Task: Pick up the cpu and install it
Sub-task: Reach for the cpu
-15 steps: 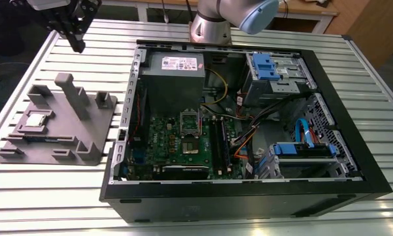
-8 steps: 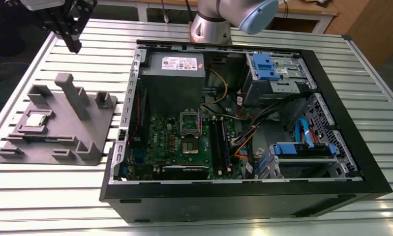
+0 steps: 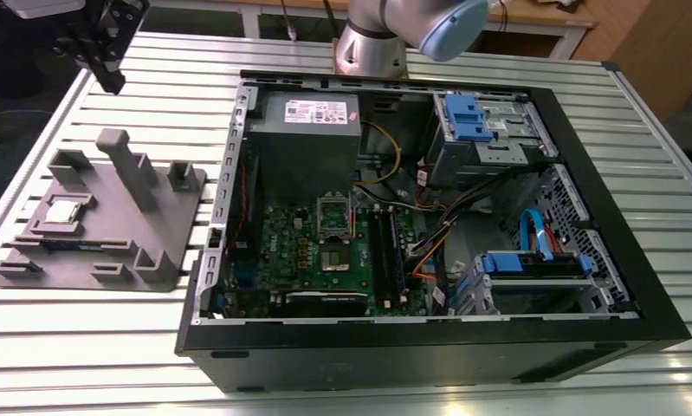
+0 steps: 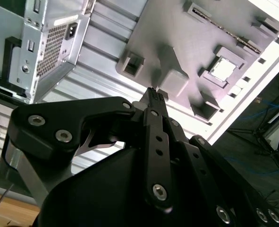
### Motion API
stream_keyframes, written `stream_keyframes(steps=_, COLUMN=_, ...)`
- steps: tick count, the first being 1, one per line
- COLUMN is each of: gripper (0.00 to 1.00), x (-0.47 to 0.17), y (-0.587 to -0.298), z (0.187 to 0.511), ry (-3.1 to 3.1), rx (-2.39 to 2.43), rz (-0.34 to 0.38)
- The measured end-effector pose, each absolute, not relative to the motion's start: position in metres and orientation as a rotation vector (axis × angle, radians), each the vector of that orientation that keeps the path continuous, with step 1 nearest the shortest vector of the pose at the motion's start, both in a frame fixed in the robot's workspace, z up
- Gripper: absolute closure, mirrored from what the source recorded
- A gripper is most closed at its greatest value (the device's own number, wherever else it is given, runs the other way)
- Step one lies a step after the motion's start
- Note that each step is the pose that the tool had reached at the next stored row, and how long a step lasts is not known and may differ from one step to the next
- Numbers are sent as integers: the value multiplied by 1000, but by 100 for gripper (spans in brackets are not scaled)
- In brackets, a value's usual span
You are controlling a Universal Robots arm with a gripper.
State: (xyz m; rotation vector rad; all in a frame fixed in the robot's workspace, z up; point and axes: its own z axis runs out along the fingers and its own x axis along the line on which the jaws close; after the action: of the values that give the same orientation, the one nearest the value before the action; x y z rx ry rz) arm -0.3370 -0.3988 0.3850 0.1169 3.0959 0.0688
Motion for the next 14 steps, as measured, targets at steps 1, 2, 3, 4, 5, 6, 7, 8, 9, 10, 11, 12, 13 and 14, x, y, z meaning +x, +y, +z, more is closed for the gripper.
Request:
stream_keyframes(steps=1, gripper=90, x=-340, y=-399, z=385, ry=3096, rx=117, rz=69)
stream_keyframes(steps=2, gripper=90, x=-343, y=-399, z=385, ry=3096, rx=117, rz=69)
stream_keyframes(steps=3, gripper=90, x=-345, y=-399, z=384, ry=3096, rx=117, rz=69)
stream_keyframes(steps=4, gripper=90, x=-347, y=-399, z=384, ry=3096, rx=117, rz=69)
stream_keyframes(steps=5, gripper=90, x=-349, y=-399, z=384, ry=3096, rx=117, rz=69)
stream_keyframes(steps=6, gripper=90, x=-352, y=-399, z=384, ry=3096, rx=117, rz=69)
stream_keyframes(steps=7, gripper=90, x=-355, y=-399, z=384, ry=3095, rx=117, rz=69)
stream_keyframes(steps=8, gripper=90, x=-358, y=-399, z=384, ry=3095, rx=117, rz=69)
stream_keyframes(steps=9, gripper=90, x=-361, y=-399, z=383, ry=3095, rx=117, rz=69)
stream_keyframes(steps=10, gripper=90, x=-364, y=-399, z=383, ry=3095, rx=117, rz=69)
stream_keyframes(steps=11, gripper=90, x=-367, y=-399, z=383, ry=3095, rx=117, rz=69)
stream_keyframes(steps=12, gripper=90, x=-369, y=-399, z=383, ry=3095, rx=117, rz=69)
stream_keyframes(steps=13, gripper=90, x=-371, y=-399, z=383, ry=3095, rx=117, rz=69)
stream_keyframes(steps=14, gripper=90, x=-372, y=-399, z=383, ry=3095, rx=117, rz=69)
